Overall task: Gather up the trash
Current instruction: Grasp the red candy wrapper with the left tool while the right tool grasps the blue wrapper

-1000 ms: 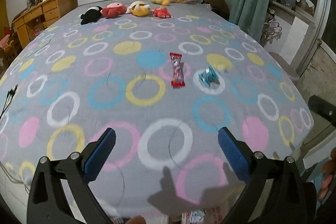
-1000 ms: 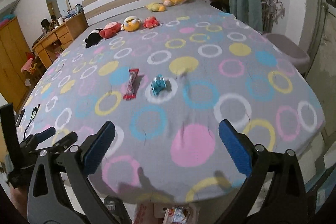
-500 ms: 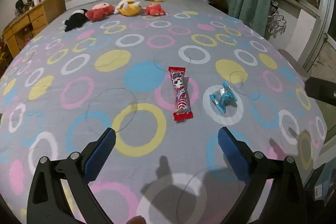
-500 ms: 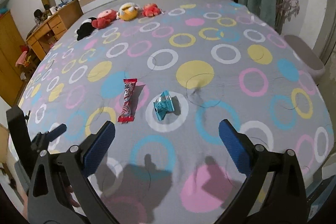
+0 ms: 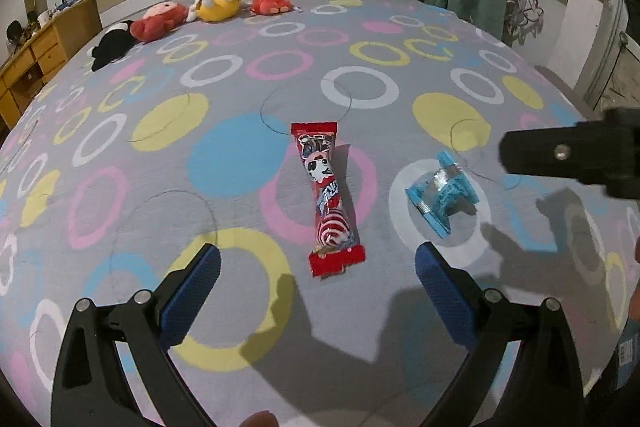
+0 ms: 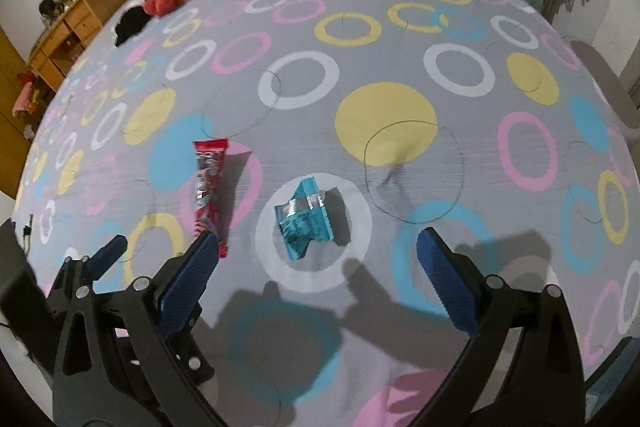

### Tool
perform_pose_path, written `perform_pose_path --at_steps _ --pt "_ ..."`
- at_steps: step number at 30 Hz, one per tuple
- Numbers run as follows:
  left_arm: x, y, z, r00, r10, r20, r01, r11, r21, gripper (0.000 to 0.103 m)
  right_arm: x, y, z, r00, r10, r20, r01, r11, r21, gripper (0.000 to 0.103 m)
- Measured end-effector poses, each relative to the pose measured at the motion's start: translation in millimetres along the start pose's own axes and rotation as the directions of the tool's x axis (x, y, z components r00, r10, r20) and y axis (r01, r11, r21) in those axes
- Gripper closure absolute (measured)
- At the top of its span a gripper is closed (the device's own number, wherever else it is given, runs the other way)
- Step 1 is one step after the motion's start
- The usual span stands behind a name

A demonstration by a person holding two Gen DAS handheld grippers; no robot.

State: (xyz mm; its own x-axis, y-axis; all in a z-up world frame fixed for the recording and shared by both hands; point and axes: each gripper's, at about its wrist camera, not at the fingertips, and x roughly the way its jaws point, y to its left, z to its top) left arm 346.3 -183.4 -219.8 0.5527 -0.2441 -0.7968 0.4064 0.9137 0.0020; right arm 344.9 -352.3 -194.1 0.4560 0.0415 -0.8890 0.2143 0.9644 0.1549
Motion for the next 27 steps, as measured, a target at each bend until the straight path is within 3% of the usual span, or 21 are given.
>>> perform_pose_path --at_steps 11,15,21,27 --pt "37 3 20 0.999 -0.021 -0.04 0.019 0.998 -0.054 0.008 53 2 19 0.995 -0.027 -0.091 0.025 1.0 -0.018 0.007" --pt "52 0 17 0.998 -0.004 -0.069 0.001 0.999 -0.032 0.008 72 2 22 0.992 -0.025 -0.126 0.025 1.0 -0.003 0.007" --pt "77 4 13 0.994 -0.004 -0.106 -0.001 0.999 -0.054 0.008 117 -1 22 0.971 -0.036 -0.237 0.045 0.999 0.03 0.005" --pt "78 1 14 0.995 0.013 -0.099 -0.019 0.998 -0.054 0.012 120 6 23 0.966 -0.101 -0.239 0.105 0.994 0.005 0.012"
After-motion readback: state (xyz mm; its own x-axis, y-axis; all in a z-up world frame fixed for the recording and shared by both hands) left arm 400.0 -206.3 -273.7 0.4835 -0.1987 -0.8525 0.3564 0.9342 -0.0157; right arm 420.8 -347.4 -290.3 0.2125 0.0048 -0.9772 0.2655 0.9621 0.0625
